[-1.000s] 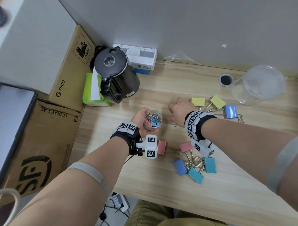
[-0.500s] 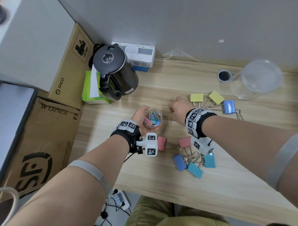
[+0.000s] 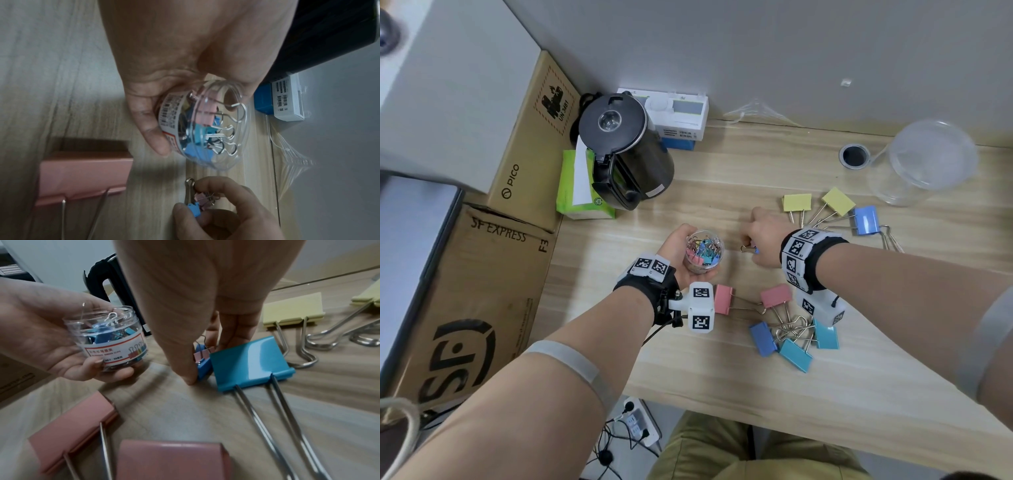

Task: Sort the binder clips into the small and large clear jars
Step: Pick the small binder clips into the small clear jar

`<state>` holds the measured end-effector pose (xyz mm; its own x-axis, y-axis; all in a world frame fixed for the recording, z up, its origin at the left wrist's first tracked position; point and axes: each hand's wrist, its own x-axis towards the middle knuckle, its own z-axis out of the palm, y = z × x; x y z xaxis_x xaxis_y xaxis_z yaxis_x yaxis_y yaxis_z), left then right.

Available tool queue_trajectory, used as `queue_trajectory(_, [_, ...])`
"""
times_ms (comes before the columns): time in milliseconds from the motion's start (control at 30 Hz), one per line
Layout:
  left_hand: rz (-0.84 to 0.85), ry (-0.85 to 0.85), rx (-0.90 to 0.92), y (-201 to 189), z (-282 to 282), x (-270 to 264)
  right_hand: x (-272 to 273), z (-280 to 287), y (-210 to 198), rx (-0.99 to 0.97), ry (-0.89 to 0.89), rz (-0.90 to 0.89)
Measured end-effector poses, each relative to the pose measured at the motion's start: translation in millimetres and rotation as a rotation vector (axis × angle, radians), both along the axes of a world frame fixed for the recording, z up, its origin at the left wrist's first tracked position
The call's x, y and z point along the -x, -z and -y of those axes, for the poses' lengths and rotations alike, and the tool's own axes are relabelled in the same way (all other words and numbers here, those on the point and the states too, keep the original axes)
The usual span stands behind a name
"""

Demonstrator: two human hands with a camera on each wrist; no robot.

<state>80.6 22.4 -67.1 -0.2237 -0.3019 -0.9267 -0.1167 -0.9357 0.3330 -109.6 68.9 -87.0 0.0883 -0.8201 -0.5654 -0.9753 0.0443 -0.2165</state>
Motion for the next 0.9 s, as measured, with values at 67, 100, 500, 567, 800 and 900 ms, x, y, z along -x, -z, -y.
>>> queue_trajectory(67, [0.002, 0.008, 0.002, 0, 0, 0, -2, 0, 0, -0.01, 0.006, -0.013])
queue_trajectory(100, [0.002, 0.01, 0.002, 1, 0, 0, -2, 1, 0, -0.016, 0.007, -0.023])
queue_trajectory(500, [-0.001, 0.023, -0.01, 0, -4, 0, -14, 1, -3, -0.007, 0.014, -0.074])
queue_trajectory(567, [0.002, 0.021, -0.006, 0, -4, 0, -14, 0, -3, -0.018, 0.013, -0.087])
queue_trajectory(800, [0.007, 0.033, -0.006, 1, -5, 0, -10, 3, 3, -0.014, 0.016, -0.032])
queue_trajectory(900, [0.003, 0.039, -0.007, 2, -7, 1, -12, 2, 1, -0.047, 0.031, -0.008])
